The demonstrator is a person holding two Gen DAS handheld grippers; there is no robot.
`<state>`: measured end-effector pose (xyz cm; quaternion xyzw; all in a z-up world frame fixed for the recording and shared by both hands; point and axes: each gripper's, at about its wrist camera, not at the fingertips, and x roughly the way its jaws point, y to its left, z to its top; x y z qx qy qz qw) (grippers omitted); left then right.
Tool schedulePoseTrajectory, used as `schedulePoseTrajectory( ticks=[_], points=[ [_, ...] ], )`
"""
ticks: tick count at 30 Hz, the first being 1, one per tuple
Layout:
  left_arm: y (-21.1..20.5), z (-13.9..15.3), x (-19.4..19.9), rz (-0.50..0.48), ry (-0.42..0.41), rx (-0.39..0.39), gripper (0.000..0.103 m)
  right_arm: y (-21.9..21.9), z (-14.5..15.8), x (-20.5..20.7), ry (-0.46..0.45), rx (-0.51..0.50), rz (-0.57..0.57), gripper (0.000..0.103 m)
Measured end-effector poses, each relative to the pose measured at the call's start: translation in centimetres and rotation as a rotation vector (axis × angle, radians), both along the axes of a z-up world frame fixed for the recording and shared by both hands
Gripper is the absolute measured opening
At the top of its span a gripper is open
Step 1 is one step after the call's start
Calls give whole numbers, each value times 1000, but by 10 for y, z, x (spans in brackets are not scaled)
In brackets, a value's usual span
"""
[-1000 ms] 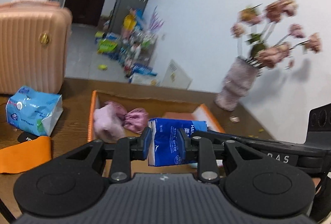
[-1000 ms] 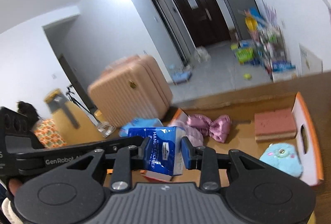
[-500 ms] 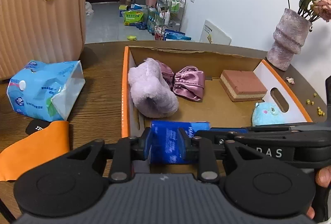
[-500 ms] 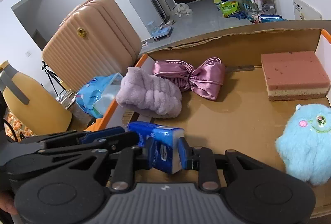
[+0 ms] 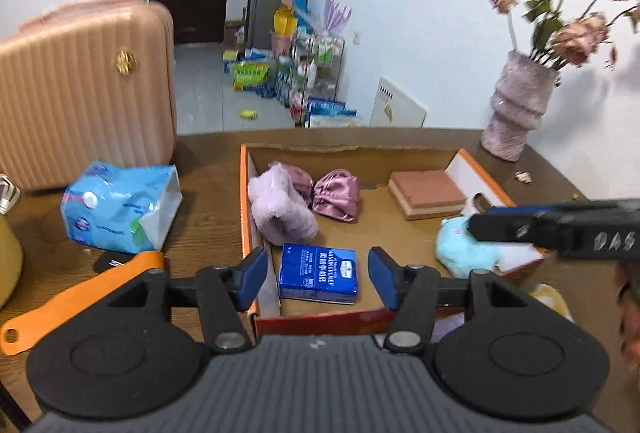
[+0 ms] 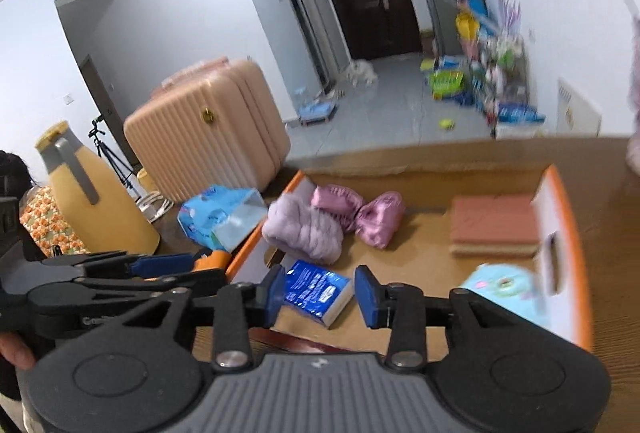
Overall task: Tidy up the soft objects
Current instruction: 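Lower the tissue pack into the box and open both tools, then pull both tools back out of the box toward the table objects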
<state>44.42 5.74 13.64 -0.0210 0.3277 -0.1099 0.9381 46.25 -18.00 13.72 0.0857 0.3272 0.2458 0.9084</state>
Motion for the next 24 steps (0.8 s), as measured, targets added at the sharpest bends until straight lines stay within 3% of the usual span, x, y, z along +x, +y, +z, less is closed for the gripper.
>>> schedulePoseTrajectory(
  ticks=[6, 11, 18, 24],
  points=[
    [-1, 36, -56, -15, -95, -13, 71, -45, 41, -51, -79, -6, -56, 45],
    [-11, 56, -89, -32, -137, -6, 72, -71, 62, -88, -117, 8, -80, 52],
    [-17, 73, -133, -36, -191, -7, 73, -82, 80, -137, -187, -2, -59, 55],
    [-7, 71, -196, -35, -263, -38, 79, -87, 78, -183, -236, -26, -5, 60]
  ],
)
